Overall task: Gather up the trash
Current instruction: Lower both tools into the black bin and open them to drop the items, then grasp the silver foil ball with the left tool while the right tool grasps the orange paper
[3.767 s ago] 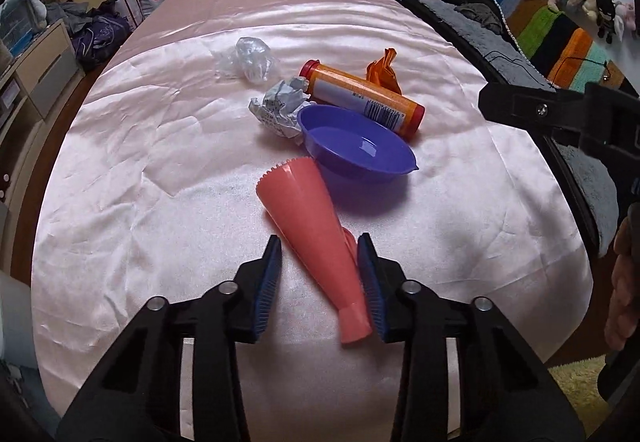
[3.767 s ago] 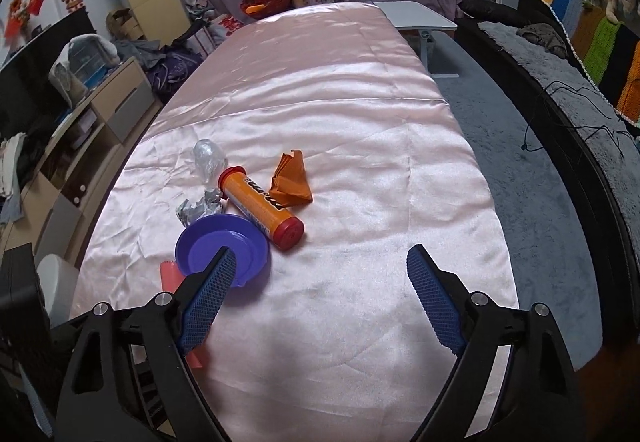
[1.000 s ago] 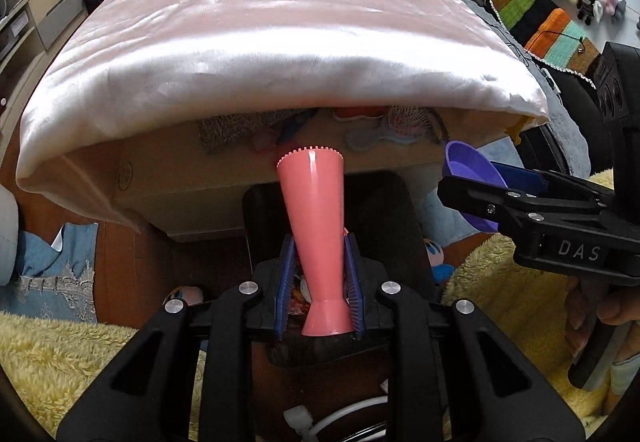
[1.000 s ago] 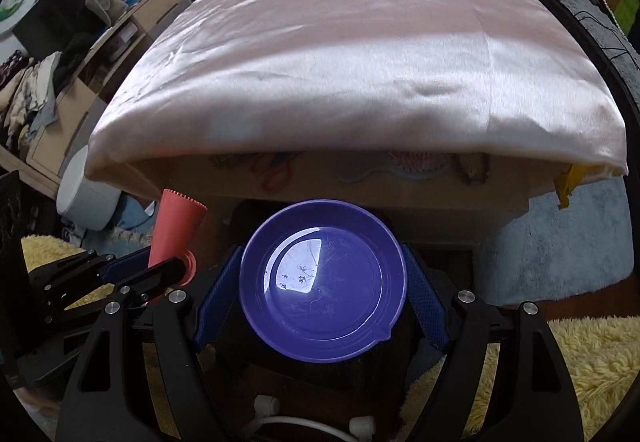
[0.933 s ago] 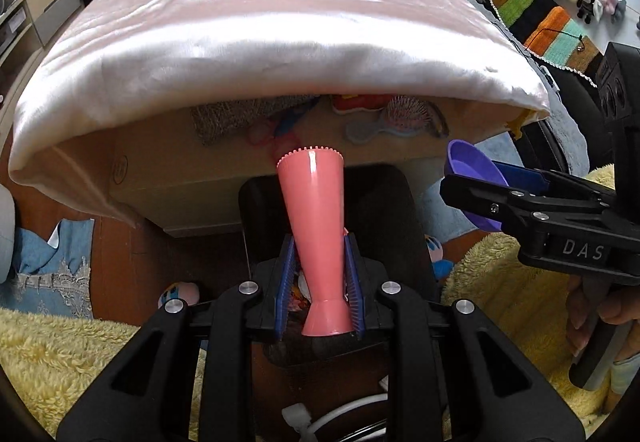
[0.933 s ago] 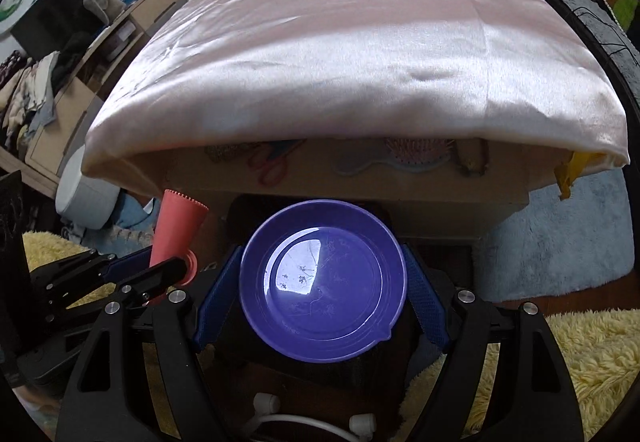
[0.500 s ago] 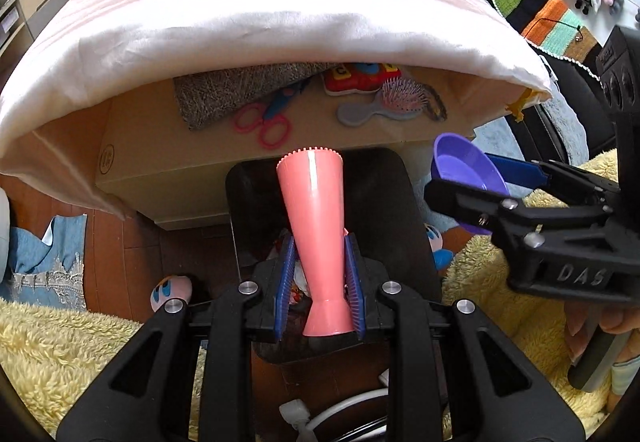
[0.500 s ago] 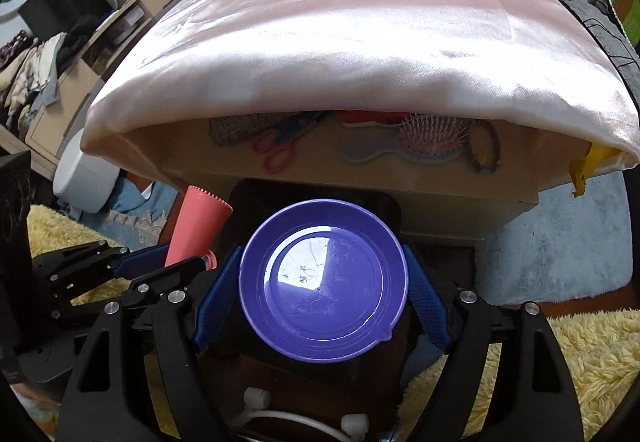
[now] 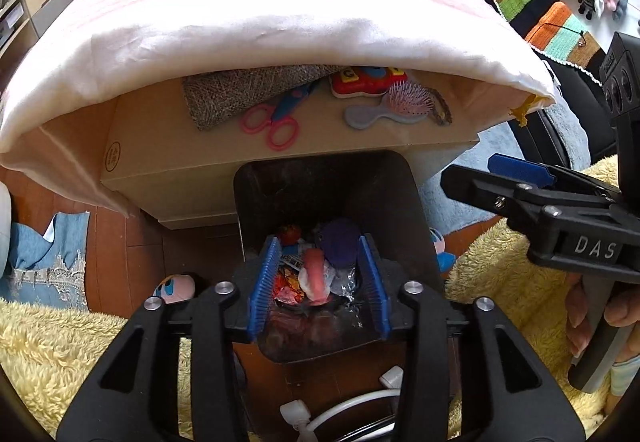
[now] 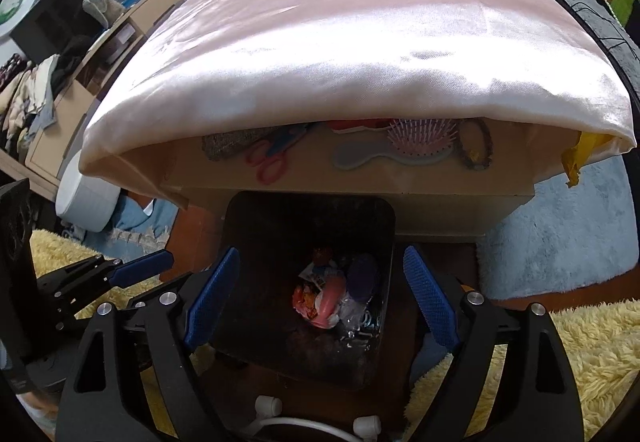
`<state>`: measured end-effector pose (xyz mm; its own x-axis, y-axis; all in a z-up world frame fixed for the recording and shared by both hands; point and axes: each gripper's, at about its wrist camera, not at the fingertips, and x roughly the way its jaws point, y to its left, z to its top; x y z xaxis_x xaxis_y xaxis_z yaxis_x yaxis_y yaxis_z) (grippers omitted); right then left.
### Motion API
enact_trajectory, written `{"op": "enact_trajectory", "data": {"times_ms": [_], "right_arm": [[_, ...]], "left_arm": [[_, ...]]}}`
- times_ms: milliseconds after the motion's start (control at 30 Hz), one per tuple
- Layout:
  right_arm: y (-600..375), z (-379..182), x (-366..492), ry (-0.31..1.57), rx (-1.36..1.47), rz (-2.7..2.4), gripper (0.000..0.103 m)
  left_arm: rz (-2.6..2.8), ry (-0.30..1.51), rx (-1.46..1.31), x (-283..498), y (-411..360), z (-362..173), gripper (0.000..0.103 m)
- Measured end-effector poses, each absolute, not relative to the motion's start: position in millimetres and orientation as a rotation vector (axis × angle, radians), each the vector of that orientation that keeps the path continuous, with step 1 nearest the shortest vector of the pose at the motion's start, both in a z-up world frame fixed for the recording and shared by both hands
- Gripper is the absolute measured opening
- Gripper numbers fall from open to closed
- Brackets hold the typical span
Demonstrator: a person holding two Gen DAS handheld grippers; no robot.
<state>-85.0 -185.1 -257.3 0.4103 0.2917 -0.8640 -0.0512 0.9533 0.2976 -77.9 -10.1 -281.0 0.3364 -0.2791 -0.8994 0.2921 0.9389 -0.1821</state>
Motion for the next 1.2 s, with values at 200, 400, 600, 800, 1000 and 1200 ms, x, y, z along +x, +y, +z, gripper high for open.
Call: {"op": "enact_trajectory", "data": {"times_ms": [200,400,600,800,1000,1200], "right_arm": [[-203,-240,-83,1.076,0.316,0.205,0.085],[-221,-209,-67,1.008,0.314,0.174,0.085],[-246,-181,-30,0.952,0.308,0.126,0.085],[-255,-151,22,0.908,0.261,0.119,0.085],[-255,-140,89,0.894,0.277,0.112,0.085],[-248,-144,152,0.909,0.24,0.087,0.083]], "left_arm": [[-0.372,1.148,-0.01,-76,-4,-268,0.065],[-0.351,1.085,-0.012,-60,-1,-238,0.084],[-0.323,1.02,0.0,-22,-4,-205,0.092],[-0.287,0.972,-0.004,32,-13,-176,0.092],[-0.281,0.907,0.005,94,-27,-152,0.092],[-0.284,0.887,0.035,152,-44,-151,0.092]]}}
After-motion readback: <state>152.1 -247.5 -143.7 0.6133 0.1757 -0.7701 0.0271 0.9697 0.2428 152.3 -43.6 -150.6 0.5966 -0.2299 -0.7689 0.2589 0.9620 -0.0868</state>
